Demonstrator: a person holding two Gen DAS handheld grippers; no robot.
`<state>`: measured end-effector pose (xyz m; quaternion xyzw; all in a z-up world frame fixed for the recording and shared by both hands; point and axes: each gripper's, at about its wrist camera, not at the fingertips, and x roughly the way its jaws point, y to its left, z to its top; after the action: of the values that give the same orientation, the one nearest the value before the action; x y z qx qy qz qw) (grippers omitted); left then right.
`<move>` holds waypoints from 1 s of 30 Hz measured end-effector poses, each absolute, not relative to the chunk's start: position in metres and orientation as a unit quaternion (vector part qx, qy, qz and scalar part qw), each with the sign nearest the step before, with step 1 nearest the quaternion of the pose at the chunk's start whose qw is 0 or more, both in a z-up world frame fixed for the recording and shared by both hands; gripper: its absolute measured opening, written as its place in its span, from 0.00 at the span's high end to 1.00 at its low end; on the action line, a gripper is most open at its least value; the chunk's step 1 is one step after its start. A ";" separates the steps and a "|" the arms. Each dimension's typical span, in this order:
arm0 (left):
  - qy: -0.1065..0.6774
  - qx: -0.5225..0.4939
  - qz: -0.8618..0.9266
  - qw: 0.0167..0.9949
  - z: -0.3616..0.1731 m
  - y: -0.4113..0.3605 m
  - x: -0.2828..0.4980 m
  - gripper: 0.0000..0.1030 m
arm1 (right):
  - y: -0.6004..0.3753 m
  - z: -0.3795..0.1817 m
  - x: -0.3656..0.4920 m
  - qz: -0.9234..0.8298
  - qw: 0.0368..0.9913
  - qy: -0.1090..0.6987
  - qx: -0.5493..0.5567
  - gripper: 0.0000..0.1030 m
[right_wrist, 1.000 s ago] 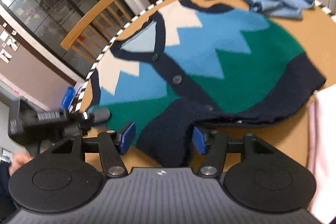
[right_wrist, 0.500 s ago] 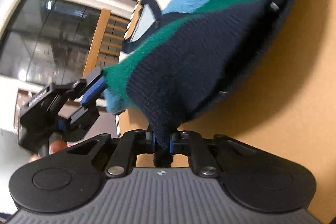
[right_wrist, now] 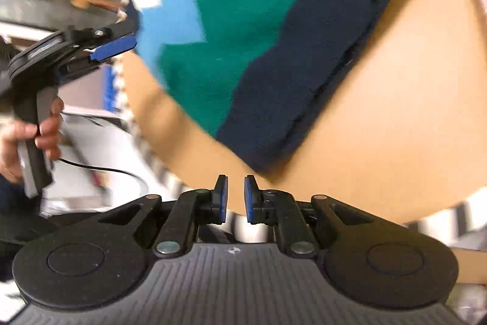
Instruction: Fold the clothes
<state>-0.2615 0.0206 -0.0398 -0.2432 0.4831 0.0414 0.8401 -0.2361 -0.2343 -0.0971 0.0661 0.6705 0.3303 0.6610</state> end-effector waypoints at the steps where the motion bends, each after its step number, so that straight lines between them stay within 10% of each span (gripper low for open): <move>1: 0.492 -0.212 0.059 0.842 -0.046 0.013 -0.257 0.50 | -0.234 -0.087 -0.231 0.326 0.688 0.648 0.030 0.77; 4: 0.505 -0.132 0.091 0.848 -0.062 -0.006 -0.241 0.53 | -0.220 -0.064 -0.214 0.294 0.782 0.537 -0.115 0.52; 10: 0.555 -0.090 0.127 0.817 -0.076 -0.023 -0.219 0.55 | -0.167 -0.086 -0.199 0.320 0.790 0.448 -0.269 0.61; 30: 0.570 -0.061 0.117 0.811 -0.083 0.029 -0.205 0.39 | -0.117 -0.133 -0.208 0.298 0.792 0.503 -0.179 0.67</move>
<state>-0.2047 0.0290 -0.0828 -0.0612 0.5702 0.1167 0.8109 -0.2077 -0.1173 -0.1329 -0.1789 0.5028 0.2978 0.7915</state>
